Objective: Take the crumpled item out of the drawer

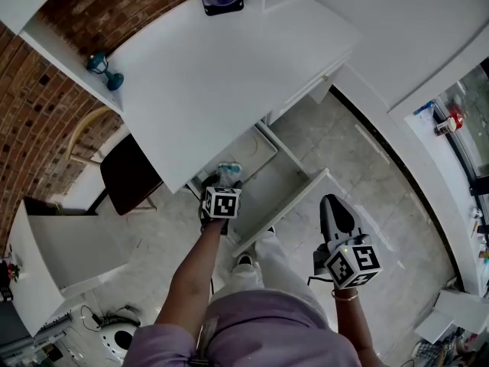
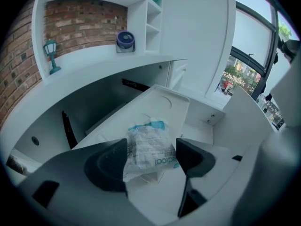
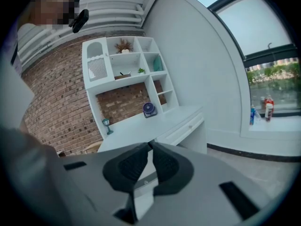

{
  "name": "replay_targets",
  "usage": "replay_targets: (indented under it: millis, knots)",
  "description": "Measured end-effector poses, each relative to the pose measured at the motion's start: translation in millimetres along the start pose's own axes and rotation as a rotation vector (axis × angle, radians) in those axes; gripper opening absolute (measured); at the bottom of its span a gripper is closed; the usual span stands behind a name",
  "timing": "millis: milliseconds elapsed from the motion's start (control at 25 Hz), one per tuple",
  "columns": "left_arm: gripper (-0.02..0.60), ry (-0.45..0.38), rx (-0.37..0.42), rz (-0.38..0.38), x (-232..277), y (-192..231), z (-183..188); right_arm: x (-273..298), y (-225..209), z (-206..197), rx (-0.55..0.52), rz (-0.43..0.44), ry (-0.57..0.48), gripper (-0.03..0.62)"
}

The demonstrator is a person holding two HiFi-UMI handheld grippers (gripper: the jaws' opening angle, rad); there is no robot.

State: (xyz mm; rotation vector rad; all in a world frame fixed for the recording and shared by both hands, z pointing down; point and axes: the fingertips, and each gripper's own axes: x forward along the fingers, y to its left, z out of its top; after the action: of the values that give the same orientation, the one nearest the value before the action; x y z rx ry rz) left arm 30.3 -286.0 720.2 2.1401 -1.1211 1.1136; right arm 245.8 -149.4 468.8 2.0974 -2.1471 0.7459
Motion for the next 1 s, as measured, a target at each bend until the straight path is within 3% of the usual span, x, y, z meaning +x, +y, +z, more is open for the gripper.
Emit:
replay_targets:
  millis: [160,720,1000]
  knots:
    - [0.322,0.022,0.003,0.003,5,0,0,2,-4,1,0.003,-0.006,0.004,0.035]
    - [0.200,0.087,0.053,0.013,7,-4,-5,9,-1,-1,0.013,0.016,0.019,0.032]
    - [0.181,0.067,0.028,0.033,-7,-4,-9,10,1,0,0.013,0.033,0.017,0.031]
